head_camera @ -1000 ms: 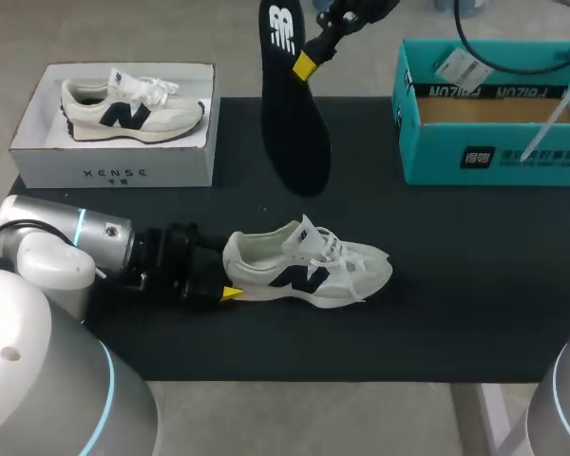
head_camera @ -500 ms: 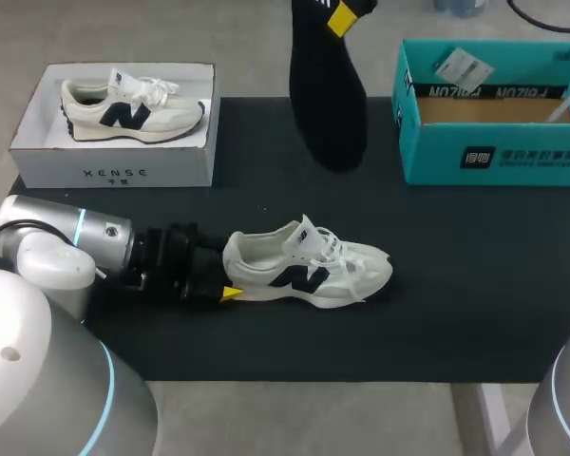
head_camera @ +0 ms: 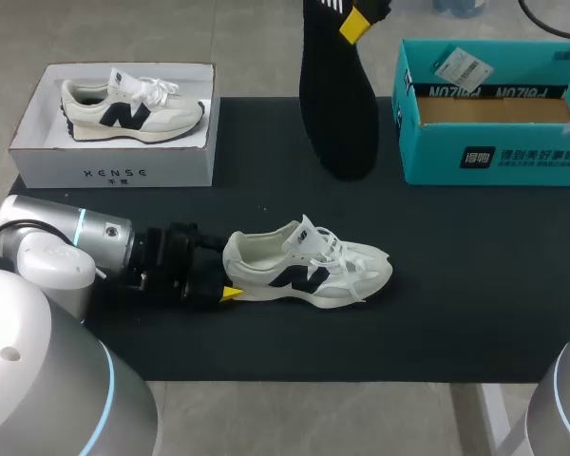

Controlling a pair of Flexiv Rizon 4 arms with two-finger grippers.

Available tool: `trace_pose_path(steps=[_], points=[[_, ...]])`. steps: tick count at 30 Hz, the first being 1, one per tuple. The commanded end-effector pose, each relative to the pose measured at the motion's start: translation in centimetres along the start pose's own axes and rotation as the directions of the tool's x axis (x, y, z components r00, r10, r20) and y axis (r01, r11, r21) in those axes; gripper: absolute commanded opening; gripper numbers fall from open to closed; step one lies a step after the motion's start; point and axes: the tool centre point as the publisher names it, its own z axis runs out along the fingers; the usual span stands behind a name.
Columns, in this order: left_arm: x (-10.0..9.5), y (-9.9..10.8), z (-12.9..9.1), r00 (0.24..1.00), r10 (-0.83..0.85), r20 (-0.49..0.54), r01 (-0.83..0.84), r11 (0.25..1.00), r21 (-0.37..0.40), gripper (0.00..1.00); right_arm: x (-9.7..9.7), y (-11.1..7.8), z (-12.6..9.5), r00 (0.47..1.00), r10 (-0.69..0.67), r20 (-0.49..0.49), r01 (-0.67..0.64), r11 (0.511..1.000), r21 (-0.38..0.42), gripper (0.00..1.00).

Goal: Take the shoe out of the shoebox, open the shoe tongue, remove and reinsert the insole, then place the shoe into the shoebox

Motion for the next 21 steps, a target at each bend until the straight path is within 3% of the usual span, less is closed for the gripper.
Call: trace_pose_path(steps=[1, 3, 4, 5, 16, 21], points=[[0.1, 0.3, 0.4, 1.0, 0.001, 0.001, -0.001, 1.0, -0.001, 0.0, 0.0, 0.0, 0.0, 1.0, 0.002, 0.0, -0.002, 1.0, 0.0, 0.0], [0.1, 0.3, 0.4, 1.0, 0.001, 0.001, -0.001, 1.0, -0.001, 0.02, 0.0, 0.0, 0.0, 1.0, 0.002, 0.0, -0.002, 1.0, 0.0, 0.0], [0.0, 0.2, 0.3, 1.0, 0.023, 0.017, -0.023, 1.0, -0.012, 0.4, 0.0, 0.0, 0.0, 1.0, 0.002, 0.0, -0.002, 1.0, 0.0, 0.0], [-0.1, 0.0, 0.2, 0.999, 0.036, 0.026, -0.036, 0.999, -0.018, 1.0, 0.0, 0.0, 0.0, 1.0, 0.002, 0.0, -0.002, 1.0, 0.0, 0.0], [-0.2, -0.8, -1.1, 0.994, 0.107, 0.022, -0.104, 0.991, -0.085, 1.0, 0.0, 0.0, 0.0, 1.0, 0.002, 0.0, -0.002, 1.0, 0.0, 0.0], [-1.2, -0.1, -2.2, 0.989, 0.144, 0.014, -0.139, 0.974, -0.178, 1.0, 0.0, 0.0, 0.0, 1.0, 0.002, 0.0, -0.002, 1.0, 0.0, 0.0]])
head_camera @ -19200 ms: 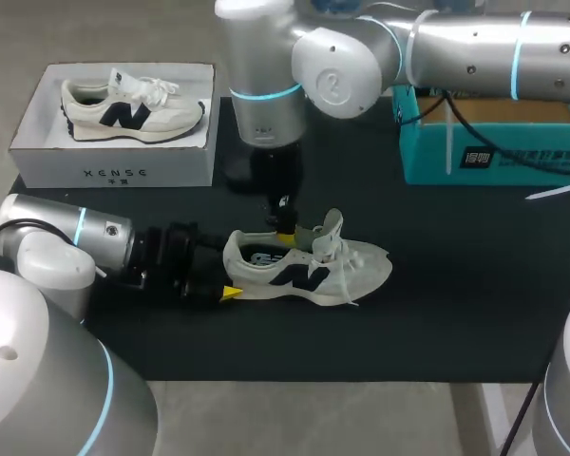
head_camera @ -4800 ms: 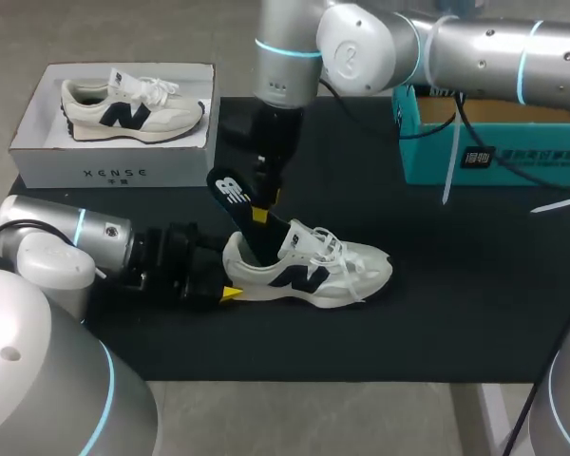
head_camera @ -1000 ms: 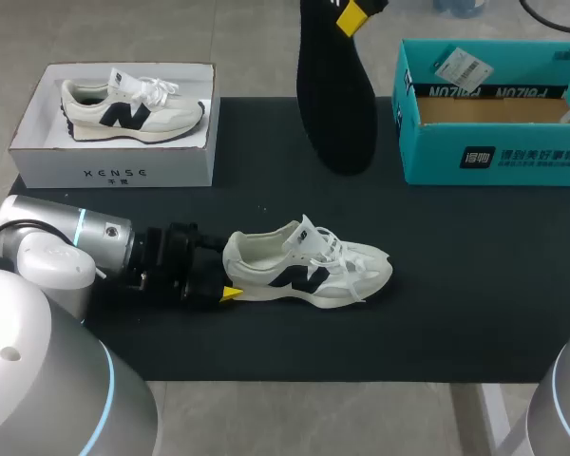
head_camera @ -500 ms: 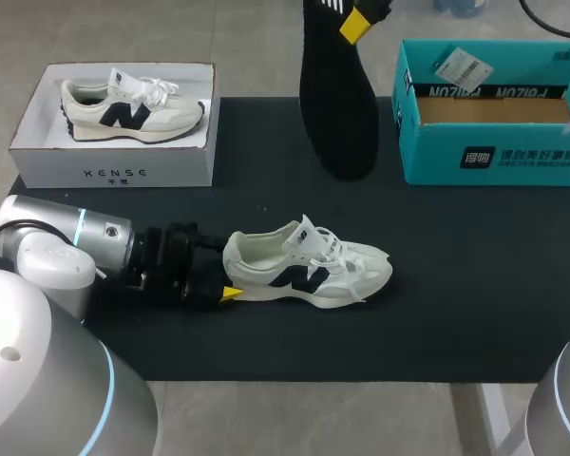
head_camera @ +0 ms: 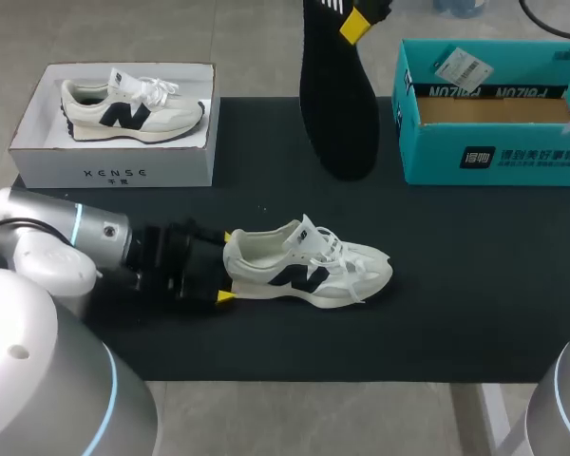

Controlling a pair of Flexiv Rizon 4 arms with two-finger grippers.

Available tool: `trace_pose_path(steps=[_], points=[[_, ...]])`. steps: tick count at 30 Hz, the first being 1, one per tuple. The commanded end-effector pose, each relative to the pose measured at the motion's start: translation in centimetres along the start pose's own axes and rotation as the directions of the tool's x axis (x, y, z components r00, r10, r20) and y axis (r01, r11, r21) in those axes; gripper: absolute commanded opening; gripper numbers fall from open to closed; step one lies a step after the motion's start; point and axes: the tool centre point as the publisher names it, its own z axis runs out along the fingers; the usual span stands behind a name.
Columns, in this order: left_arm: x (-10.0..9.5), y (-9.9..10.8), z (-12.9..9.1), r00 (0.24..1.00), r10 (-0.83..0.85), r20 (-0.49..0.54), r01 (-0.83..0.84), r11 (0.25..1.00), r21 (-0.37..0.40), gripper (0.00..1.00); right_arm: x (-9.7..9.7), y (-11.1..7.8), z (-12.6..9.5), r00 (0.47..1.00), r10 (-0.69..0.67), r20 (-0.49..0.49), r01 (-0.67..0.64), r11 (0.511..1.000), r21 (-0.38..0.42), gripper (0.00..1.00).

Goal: Take the shoe out of the shoebox, open the shoe tongue, remove and reinsert the insole, then place the shoe into the shoebox

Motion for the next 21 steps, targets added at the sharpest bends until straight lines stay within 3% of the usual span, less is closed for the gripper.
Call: trace_pose_path(steps=[1, 6, 11, 18, 21], points=[[-0.8, -0.1, -1.2, 1.0, 0.021, -0.014, -0.022, 0.997, -0.069, 1.0, 0.0, 0.1, 0.0, 1.0, 0.002, 0.0, -0.002, 1.0, 0.002, 0.0], [-2.5, -1.1, -4.7, 0.997, 0.076, -0.026, -0.079, 0.978, -0.191, 1.0, 0.0, 0.1, 0.0, 1.0, 0.002, 0.0, -0.002, 1.0, 0.002, 0.0], [-3.5, -3.9, -8.0, 0.988, 0.144, -0.059, -0.155, 0.932, -0.328, 1.0, 0.0, 0.1, 0.0, 1.0, 0.002, 0.0, -0.002, 1.0, 0.002, 0.0], [-3.2, -8.2, -10.7, 0.974, 0.196, -0.114, -0.227, 0.852, -0.471, 1.0, 0.0, 0.1, 0.0, 1.0, 0.002, 0.0, -0.002, 1.0, 0.002, 0.0], [-2.9, -9.3, -11.7, 0.975, 0.18, -0.128, -0.22, 0.849, -0.481, 1.0, 0.0, 0.1, 0.0, 1.0, 0.002, 0.0, -0.002, 1.0, 0.002, 0.0]])
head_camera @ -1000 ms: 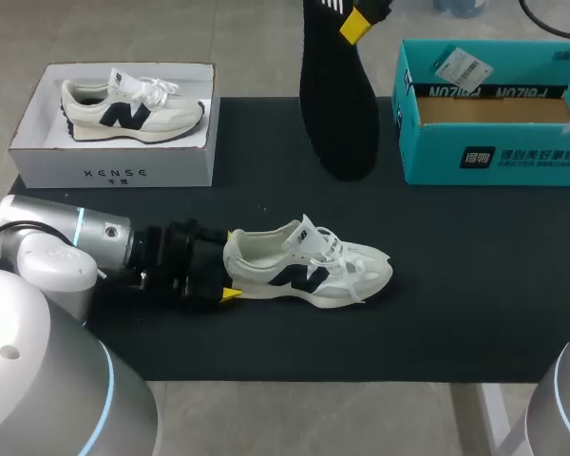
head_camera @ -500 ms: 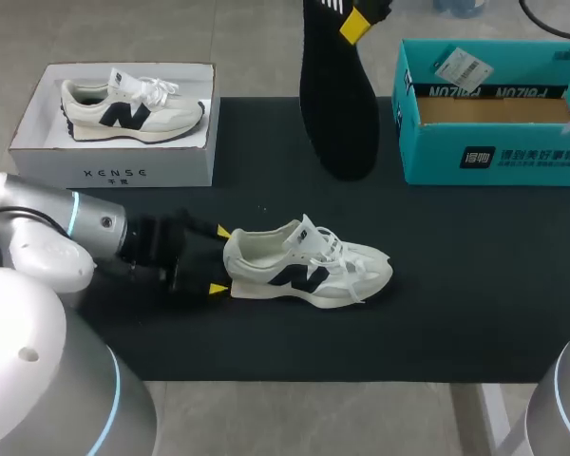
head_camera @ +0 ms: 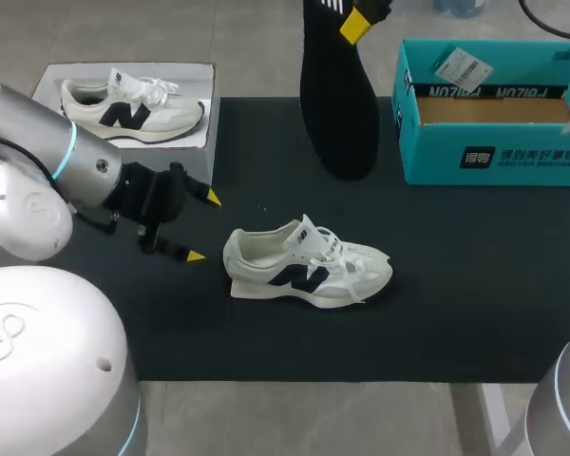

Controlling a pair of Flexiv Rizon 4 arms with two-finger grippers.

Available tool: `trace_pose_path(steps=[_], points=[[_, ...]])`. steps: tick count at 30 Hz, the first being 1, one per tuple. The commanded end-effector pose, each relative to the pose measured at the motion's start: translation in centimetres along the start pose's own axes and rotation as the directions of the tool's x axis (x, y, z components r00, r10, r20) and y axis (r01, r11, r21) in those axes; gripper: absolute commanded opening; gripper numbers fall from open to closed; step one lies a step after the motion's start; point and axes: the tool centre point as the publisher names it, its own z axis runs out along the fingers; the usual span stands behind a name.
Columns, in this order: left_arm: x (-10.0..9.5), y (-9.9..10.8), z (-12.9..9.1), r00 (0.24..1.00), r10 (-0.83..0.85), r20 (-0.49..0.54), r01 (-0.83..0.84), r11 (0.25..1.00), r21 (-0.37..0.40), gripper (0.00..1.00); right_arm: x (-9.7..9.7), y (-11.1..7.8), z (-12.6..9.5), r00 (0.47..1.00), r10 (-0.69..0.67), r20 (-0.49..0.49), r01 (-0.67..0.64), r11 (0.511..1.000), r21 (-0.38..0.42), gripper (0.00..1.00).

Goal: Take the shoe out of the shoebox, open the shoe tongue, remove and reinsert the insole, then place the shoe into the shoebox

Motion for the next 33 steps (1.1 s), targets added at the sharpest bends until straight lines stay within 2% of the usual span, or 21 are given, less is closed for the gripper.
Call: trace_pose_path(steps=[1, 8, 15, 20, 23, 33], points=[[0.5, -1.8, -4.8, 0.999, -0.016, -0.03, 0.011, 0.989, -0.146, 1.0, 0.0, 0.0, 0.0, 1.0, 0.001, 0.0, -0.001, 1.0, 0.001, 0.0], [0.3, -1.7, -5.7, 0.997, -0.047, -0.064, 0.04, 0.992, -0.12, 1.0, 0.0, 0.0, 0.0, 1.0, 0.001, 0.0, -0.001, 1.0, 0.001, 0.0], [0.5, -2.3, -6.3, 0.985, -0.053, -0.165, 0.034, 0.993, -0.117, 1.0, 0.0, 0.0, 0.0, 1.0, 0.001, 0.0, -0.001, 1.0, 0.001, 0.0], [0.0, -2.9, -6.1, 0.986, -0.053, -0.158, 0.032, 0.991, -0.133, 1.0, 0.0, 0.0, 0.0, 1.0, 0.001, 0.0, -0.001, 1.0, 0.001, 0.0], [-0.3, -3.3, -6.0, 0.992, -0.054, -0.118, 0.035, 0.986, -0.162, 1.0, 0.0, 0.0, 0.0, 1.0, 0.001, 0.0, -0.001, 1.0, 0.001, 0.0], [-0.3, -3.3, -6.0, 0.992, -0.054, -0.118, 0.035, 0.986, -0.162, 1.0, 0.0, 0.0, 0.0, 1.0, 0.001, 0.0, -0.001, 1.0, 0.001, 0.0]])
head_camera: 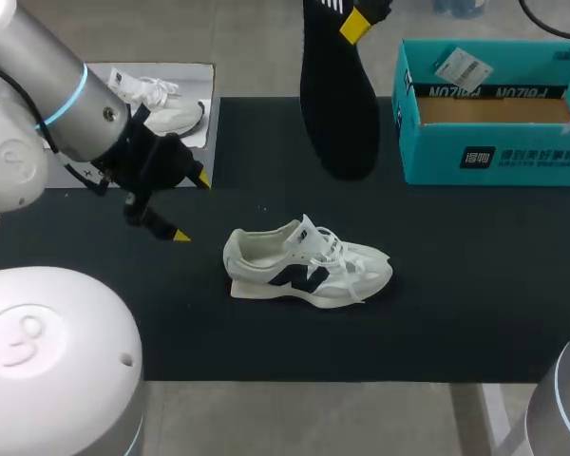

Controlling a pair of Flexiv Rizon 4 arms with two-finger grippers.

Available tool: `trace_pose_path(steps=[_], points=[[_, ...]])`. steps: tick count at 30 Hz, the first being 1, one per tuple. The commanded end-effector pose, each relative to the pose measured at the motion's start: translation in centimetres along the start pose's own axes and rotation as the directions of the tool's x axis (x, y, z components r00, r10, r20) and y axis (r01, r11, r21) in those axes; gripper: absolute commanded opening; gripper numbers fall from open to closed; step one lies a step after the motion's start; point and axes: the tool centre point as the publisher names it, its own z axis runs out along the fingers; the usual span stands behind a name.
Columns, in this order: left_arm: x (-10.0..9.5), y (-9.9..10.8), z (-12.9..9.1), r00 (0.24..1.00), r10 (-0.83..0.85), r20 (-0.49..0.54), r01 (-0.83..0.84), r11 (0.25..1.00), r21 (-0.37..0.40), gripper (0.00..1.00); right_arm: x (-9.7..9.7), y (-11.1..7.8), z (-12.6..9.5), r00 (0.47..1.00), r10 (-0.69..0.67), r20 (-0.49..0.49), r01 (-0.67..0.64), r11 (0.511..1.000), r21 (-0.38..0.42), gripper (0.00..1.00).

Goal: Take the shoe out of the shoebox, open the shoe tongue, remove and reinsert the insole, then place the shoe into the shoebox

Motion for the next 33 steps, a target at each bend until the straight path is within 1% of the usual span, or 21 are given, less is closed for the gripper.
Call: trace_pose_path(steps=[1, 7, 11, 13, 20, 21, 23, 25, 26, 27, 29, 31, 32, 33], points=[[0.2, 0.0, -0.1, 1.0, 0.0, 0.002, 0.0, 1.0, -0.001, 1.0, 0.0, 0.0, 0.0, 1.0, 0.002, 0.0, -0.002, 1.0, 0.001, 0.0], [0.2, 0.0, -0.1, 1.0, 0.0, 0.002, 0.0, 1.0, -0.001, 1.0, 0.0, 0.0, 0.0, 1.0, 0.002, 0.0, -0.002, 1.0, 0.001, 0.0], [0.2, 0.0, -0.1, 1.0, 0.0, 0.002, 0.0, 1.0, -0.001, 1.0, 0.2, -0.7, -0.4, 1.0, 0.025, -0.007, -0.025, 1.0, -0.003, 0.0], [0.2, 0.0, -0.1, 1.0, 0.0, 0.002, 0.0, 1.0, -0.001, 1.0, 0.4, -1.0, -0.8, 0.999, 0.032, 0.012, -0.031, 0.999, -0.012, 0.0], [0.2, 0.0, -0.1, 1.0, 0.0, 0.002, 0.0, 1.0, -0.001, 1.0, 0.4, -1.1, -0.9, 0.999, 0.037, 0.011, -0.037, 0.999, -0.014, 0.0], [0.0, -0.4, 0.2, 1.0, 0.017, 0.008, -0.016, 1.0, -0.023, 1.0, 0.4, -1.1, -0.9, 0.999, 0.037, 0.011, -0.037, 0.999, -0.014, 0.0], [-0.6, -1.5, 0.7, 1.0, 0.012, 0.013, -0.011, 1.0, -0.028, 1.0, 0.4, -1.1, -0.9, 0.999, 0.037, 0.011, -0.037, 0.999, -0.014, 0.0], [-1.1, -2.6, 1.2, 0.999, 0.016, 0.03, -0.014, 0.998, -0.055, 1.0, 0.4, -1.1, -0.9, 0.999, 0.037, 0.011, -0.037, 0.999, -0.014, 0.0], [-1.4, -3.3, 1.5, 1.0, 0.015, 0.025, -0.013, 0.998, -0.053, 1.0, 0.4, -1.1, -0.9, 0.999, 0.037, 0.011, -0.037, 0.999, -0.014, 0.0], [-1.5, -3.8, 1.8, 1.0, 0.02, 0.023, -0.018, 0.997, -0.075, 1.0, 0.4, -1.1, -0.9, 0.999, 0.037, 0.011, -0.037, 0.999, -0.014, 0.0], [-1.7, -4.9, 2.6, 1.0, 0.023, 0.017, -0.021, 0.996, -0.083, 1.0, 0.4, -1.1, -0.9, 0.999, 0.037, 0.011, -0.037, 0.999, -0.014, 0.0], [-1.9, -5.7, 3.5, 0.999, 0.023, 0.023, -0.02, 0.993, -0.119, 1.0, 0.4, -1.1, -0.9, 0.999, 0.037, 0.011, -0.037, 0.999, -0.014, 0.0], [-2.0, -6.1, 3.9, 0.999, 0.013, 0.034, -0.009, 0.992, -0.123, 1.0, 0.4, -1.1, -0.9, 0.999, 0.037, 0.011, -0.037, 0.999, -0.014, 0.0], [-2.3, -6.4, 4.6, 0.998, 0.014, 0.068, -0.004, 0.988, -0.155, 1.0, 0.4, -1.1, -0.9, 0.999, 0.037, 0.011, -0.037, 0.999, -0.014, 0.0]])
